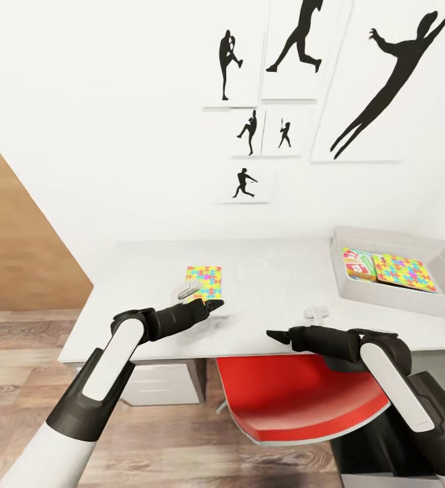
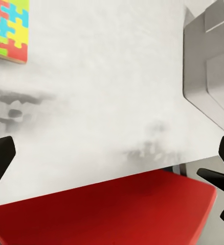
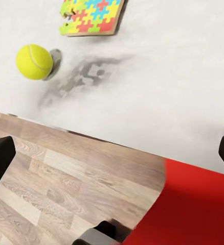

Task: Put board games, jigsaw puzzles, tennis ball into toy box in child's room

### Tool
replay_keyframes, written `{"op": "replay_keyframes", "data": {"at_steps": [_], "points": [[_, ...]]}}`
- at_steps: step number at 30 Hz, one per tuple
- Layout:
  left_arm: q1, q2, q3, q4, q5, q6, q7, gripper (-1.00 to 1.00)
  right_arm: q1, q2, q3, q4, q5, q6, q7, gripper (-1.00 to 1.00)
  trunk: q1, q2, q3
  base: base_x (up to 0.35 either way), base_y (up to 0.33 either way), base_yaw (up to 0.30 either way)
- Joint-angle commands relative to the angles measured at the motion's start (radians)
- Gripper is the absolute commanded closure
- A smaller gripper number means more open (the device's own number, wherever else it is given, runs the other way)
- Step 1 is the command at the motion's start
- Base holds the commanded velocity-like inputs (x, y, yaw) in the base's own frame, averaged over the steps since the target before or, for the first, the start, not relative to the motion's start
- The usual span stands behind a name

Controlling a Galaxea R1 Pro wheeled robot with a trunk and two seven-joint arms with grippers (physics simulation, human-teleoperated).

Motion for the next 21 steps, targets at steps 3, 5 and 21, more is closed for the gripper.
{"op": "replay_keyframes", "data": {"at_steps": [3, 5, 21], "points": [[-0.001, 0.001, -0.001, -0.001, 0.011, 0.0, 0.009, -1.0, -0.001, -0.001, 0.001, 0.0, 0.01, 0.003, 0.009, -1.0, 0.001, -0.002, -0.002, -0.001, 0.209, 0.0], [-0.001, 0.001, -0.001, -0.001, 0.011, 0.0, 0.009, -1.0, -0.001, -0.001, 0.002, 0.0, 0.011, 0.003, 0.009, -1.0, 0.001, -0.002, -0.002, -0.001, 0.228, 0.0], [-0.001, 0.001, -0.002, -0.001, 0.011, -0.001, 0.009, -1.0, -0.001, 0.0, 0.004, 0.0, 0.013, 0.001, 0.009, -1.0, 0.001, -0.002, -0.002, 0.0, 0.267, 0.0]]}}
